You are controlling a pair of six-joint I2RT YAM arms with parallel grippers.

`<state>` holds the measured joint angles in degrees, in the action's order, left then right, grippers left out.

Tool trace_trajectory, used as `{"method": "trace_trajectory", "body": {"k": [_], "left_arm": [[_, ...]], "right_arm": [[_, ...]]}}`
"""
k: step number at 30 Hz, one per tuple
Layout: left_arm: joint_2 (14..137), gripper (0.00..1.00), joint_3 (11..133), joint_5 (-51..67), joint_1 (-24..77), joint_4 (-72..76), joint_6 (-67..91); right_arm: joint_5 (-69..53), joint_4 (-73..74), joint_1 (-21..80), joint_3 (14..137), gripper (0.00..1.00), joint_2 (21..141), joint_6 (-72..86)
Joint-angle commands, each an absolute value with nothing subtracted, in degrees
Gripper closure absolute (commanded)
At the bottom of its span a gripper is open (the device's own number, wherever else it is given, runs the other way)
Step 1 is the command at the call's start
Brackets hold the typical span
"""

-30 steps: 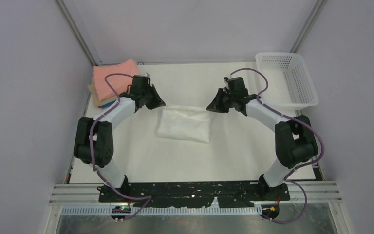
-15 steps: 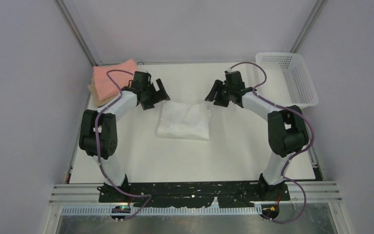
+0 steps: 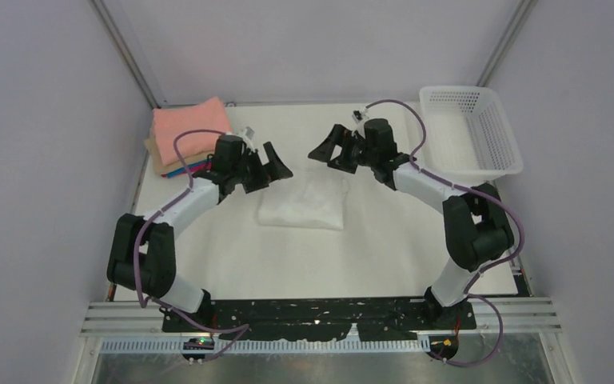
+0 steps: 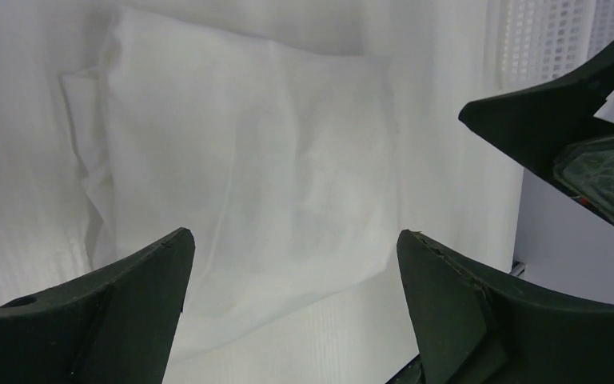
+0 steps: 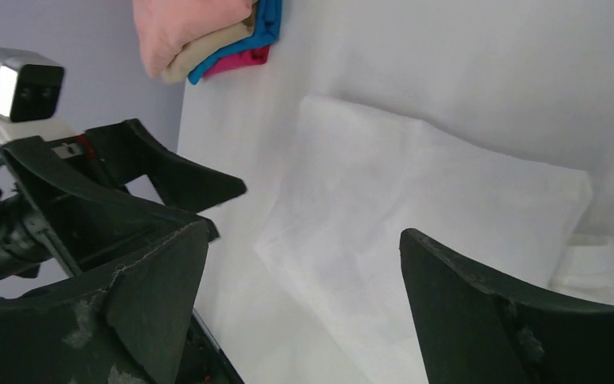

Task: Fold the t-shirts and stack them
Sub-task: Fold the long partially folded tshirt into a neat square

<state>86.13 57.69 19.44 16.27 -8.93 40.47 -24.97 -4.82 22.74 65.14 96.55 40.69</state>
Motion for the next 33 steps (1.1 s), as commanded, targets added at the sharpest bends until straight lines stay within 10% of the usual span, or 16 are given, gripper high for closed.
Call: {"method": "trace_trajectory", "body": {"k": [1,14,33], "left_arm": [[88.5,0.00,52.3,23.8,18.1,-1.7,42.4],[89.8,0.00,40.8,18.6,18.1,-0.8,42.4],[77.4,0.00,41.3,25.8,21.8,13.9,45.2]], "right_arm": [[-29.8,-18.5,25.1,63.5,0.05,101.0,49.4],[-24.1,-12.8,22.4,62.5,0.05,114.5,46.3],[-31.9,-26.8,30.9,45.4,0.05,92.0,55.2]]}}
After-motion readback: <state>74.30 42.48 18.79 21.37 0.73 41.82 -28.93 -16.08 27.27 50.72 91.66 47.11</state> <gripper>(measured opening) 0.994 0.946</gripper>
